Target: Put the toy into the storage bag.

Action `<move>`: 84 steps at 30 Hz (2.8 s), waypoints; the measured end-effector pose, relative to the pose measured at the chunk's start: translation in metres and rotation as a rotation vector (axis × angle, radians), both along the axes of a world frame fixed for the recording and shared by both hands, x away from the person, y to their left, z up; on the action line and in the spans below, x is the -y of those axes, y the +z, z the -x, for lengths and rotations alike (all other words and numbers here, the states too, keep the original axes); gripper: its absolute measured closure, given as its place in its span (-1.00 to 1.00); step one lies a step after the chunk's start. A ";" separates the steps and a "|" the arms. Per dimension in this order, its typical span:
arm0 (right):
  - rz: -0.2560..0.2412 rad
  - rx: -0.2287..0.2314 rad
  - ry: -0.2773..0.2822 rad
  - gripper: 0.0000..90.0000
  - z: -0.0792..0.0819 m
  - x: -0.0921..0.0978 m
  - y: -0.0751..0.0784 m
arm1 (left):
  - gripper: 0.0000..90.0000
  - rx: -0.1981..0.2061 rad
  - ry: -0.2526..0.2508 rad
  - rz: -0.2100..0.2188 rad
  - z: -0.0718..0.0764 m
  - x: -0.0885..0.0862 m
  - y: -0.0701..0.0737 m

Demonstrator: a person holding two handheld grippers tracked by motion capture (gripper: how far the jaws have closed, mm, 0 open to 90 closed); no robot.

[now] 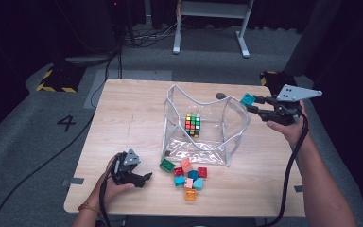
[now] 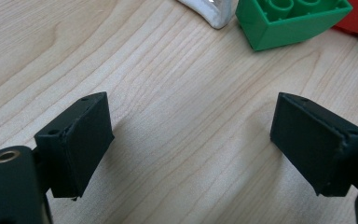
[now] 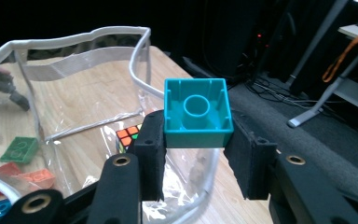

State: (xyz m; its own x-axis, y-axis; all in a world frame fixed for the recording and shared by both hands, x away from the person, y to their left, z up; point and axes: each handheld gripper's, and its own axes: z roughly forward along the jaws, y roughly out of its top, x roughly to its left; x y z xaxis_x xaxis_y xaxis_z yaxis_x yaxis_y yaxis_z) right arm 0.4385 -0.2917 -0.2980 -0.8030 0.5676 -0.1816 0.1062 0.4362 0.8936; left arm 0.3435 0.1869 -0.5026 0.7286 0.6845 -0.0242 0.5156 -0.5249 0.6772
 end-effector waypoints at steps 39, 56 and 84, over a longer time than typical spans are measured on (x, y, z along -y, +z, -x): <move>0.541 -0.251 0.260 0.32 -0.044 -0.108 -0.032 | -0.71 0.000 -0.001 -0.001 0.000 0.000 0.000; 0.753 -0.355 0.160 0.31 -0.055 -0.088 -0.035 | -0.71 -0.001 0.000 0.000 0.000 0.000 0.000; 0.151 -0.066 0.028 -0.36 -0.002 -0.023 -0.003 | -0.71 0.000 -0.001 -0.001 0.000 0.000 0.000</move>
State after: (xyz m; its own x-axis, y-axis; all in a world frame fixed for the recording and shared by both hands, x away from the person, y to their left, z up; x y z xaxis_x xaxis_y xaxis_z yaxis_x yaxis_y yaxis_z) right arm 0.4400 -0.2686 -0.3014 -0.8310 0.5154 -0.2092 0.1489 0.5685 0.8091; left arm 0.3435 0.1869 -0.5026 0.7290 0.6841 -0.0236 0.5153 -0.5257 0.6769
